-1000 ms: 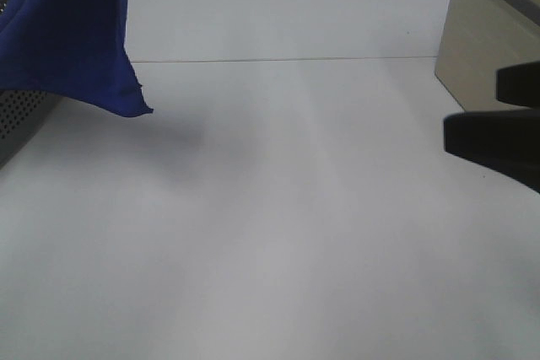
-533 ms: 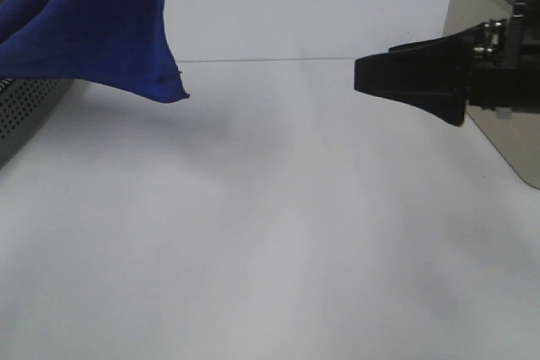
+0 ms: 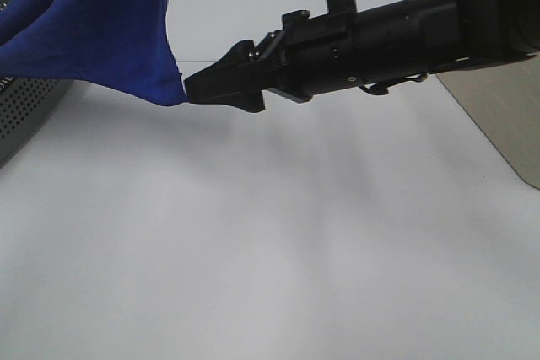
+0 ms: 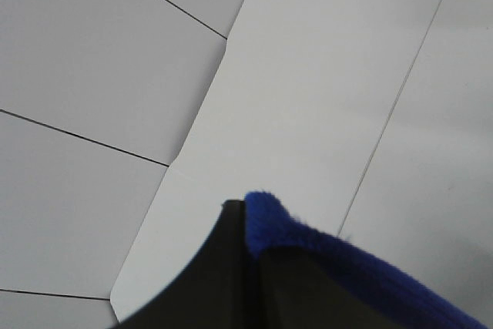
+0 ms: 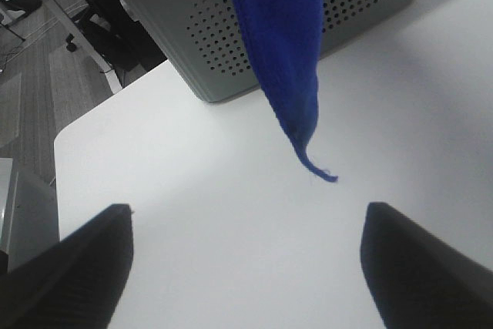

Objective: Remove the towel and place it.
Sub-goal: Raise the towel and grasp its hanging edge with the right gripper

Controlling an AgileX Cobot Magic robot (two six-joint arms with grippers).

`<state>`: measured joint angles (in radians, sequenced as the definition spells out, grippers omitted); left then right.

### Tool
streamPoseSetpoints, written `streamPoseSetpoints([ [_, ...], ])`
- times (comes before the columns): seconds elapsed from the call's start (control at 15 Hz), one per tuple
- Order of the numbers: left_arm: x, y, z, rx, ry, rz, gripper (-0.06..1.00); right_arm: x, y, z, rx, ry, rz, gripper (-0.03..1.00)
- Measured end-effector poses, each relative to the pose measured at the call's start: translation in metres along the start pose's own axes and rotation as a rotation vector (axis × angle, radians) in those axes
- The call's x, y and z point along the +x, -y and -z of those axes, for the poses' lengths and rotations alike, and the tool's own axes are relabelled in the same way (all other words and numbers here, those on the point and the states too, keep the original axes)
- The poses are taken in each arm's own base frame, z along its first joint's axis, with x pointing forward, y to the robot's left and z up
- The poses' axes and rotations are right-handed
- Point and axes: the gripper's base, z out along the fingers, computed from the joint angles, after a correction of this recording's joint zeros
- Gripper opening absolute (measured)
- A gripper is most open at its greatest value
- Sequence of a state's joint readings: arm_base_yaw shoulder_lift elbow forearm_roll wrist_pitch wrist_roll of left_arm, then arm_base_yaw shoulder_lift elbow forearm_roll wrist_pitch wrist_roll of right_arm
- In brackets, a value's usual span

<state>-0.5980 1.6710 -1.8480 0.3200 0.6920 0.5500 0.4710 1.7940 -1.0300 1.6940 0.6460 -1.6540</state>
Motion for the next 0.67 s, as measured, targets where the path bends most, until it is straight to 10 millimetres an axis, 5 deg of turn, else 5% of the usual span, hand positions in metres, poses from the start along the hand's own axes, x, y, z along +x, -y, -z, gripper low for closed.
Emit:
streamPoseSetpoints([
  [0.33, 0.000, 0.003, 0.000, 0.029, -0.005, 0.027, 0.00, -0.004, 0.000, -0.045, -0.018, -0.032, 0.044, 0.79],
  [0.67, 0.000, 0.004, 0.000, 0.040, 0.000, 0.041, 0.00, -0.006, 0.010, -0.068, -0.014, -0.017, 0.032, 0.79],
])
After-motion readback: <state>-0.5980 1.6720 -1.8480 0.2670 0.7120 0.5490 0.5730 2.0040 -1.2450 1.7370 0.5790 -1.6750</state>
